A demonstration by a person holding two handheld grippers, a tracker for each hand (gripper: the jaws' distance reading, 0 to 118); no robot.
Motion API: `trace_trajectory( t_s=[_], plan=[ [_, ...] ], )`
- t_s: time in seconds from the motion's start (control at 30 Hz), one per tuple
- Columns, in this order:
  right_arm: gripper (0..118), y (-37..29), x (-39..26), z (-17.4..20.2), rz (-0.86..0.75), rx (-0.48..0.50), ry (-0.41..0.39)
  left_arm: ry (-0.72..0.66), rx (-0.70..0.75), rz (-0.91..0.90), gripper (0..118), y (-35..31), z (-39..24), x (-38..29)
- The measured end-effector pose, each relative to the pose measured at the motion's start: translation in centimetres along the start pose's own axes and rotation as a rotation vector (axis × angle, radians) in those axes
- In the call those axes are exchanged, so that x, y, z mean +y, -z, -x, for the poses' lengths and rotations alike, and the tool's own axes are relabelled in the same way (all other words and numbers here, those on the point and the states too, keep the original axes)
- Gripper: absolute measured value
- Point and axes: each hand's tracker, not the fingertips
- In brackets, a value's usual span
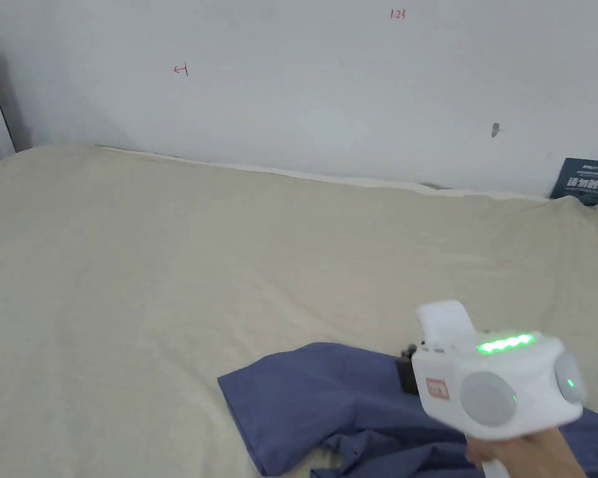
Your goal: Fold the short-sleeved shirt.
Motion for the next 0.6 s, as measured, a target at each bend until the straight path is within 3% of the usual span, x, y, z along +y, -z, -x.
trace_trajectory(
  t_s=[0.03, 0.07, 0.1, 0.17, 0.27, 0.4, 0.43, 0.53, 0.57, 0.6],
  plan=[
    [39, 1.8, 1.1, -0.1, 0.028, -0.012, -0.016, -0.008, -0.006, 0.003, 0, 0.4, 0.9, 0.4],
    [105, 5.1, 2.0, -0.9, 0.080, 0.008, -0.023, -0.013, -0.013, 0.005, 0, 0.4, 1.0, 0.5],
    [117, 7.0, 2.6, -1.3, 0.153, 0.070, -0.025, -0.017, -0.018, 0.006, 0, 0.5, 1.0, 0.6],
    [116, 11.0, 5.0, -2.2, 0.191, 0.025, -0.029, -0.013, -0.023, 0.008, 0, 1.3, 1.6, 0.8],
    [116, 14.5, 5.9, -1.3, 0.203, 0.054, -0.013, -0.024, -0.041, 0.016, 0, 2.0, 2.3, 1.1],
    [114, 16.3, 5.4, 2.0, 0.274, 0.080, -0.115, -0.054, -0.074, 0.023, 0, 2.4, 3.2, 1.0],
    [107, 16.5, 5.4, 2.3, 0.281, 0.073, -0.140, -0.052, -0.075, 0.023, 0, 2.4, 3.1, 1.0],
    [9, 14.6, 4.7, 3.7, 0.260, 0.104, -0.152, -0.044, -0.070, 0.024, 0, 2.3, 2.9, 1.0],
    [5, 13.8, 4.6, 3.6, 0.247, 0.124, -0.133, -0.042, -0.068, 0.024, 0, 2.1, 2.7, 1.1],
    [5, 13.4, 4.7, 3.6, 0.220, 0.004, -0.167, -0.040, -0.066, 0.022, 0, 1.9, 2.6, 1.1]
  ],
)
